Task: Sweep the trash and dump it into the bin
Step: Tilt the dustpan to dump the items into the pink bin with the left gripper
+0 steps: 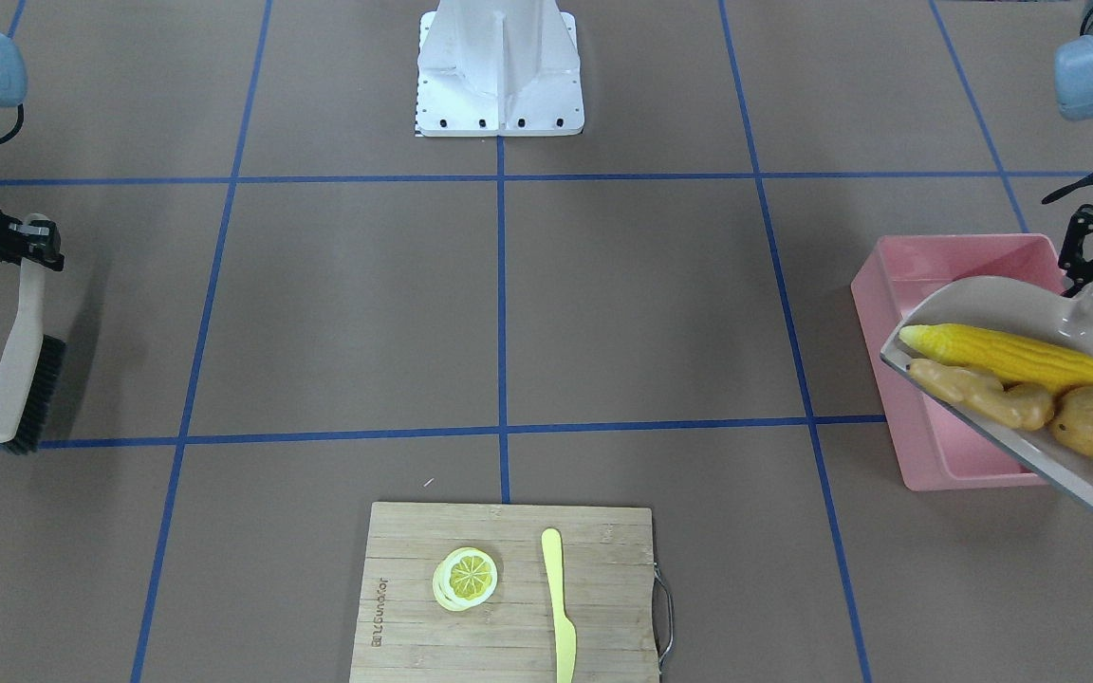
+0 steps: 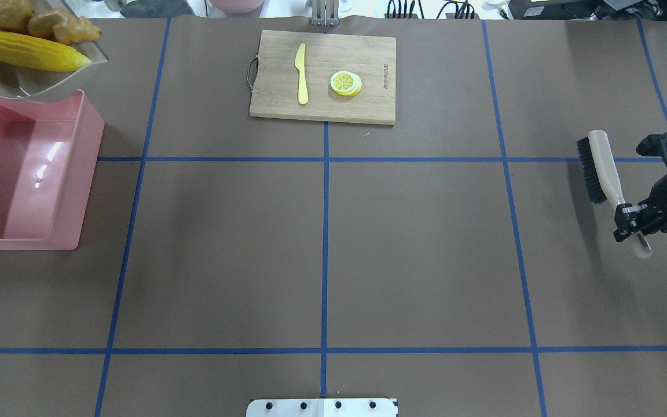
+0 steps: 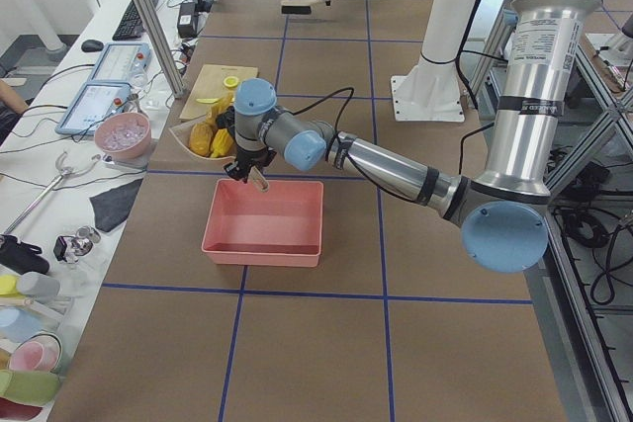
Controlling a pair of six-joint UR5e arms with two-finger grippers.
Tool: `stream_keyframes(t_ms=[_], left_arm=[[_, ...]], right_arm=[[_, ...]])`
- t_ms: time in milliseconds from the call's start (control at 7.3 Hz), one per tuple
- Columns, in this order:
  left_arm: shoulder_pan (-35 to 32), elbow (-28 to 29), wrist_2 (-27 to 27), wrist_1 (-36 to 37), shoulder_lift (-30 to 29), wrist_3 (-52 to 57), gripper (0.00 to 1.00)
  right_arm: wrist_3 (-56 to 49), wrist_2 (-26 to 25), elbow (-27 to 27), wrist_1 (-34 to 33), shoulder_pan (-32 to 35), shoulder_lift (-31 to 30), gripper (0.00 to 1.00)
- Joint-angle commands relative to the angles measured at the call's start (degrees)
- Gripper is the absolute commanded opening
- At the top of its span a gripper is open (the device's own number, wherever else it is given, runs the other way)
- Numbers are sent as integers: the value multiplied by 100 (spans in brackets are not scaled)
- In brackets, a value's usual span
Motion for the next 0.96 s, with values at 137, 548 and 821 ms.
stream_keyframes(t_ms=[137,548,821], left_arm=[[-654,89,-10,9,733,874,0],[-964,89,-10,-17,1165,1787,0],[-973,107,-2,-26,1411,2507,0]], right_arm=[[19,-13,-117,31,-165,35,0],[19,-4,-161,31,-183,88,46],[10,5,-143,40,-183,114,100]])
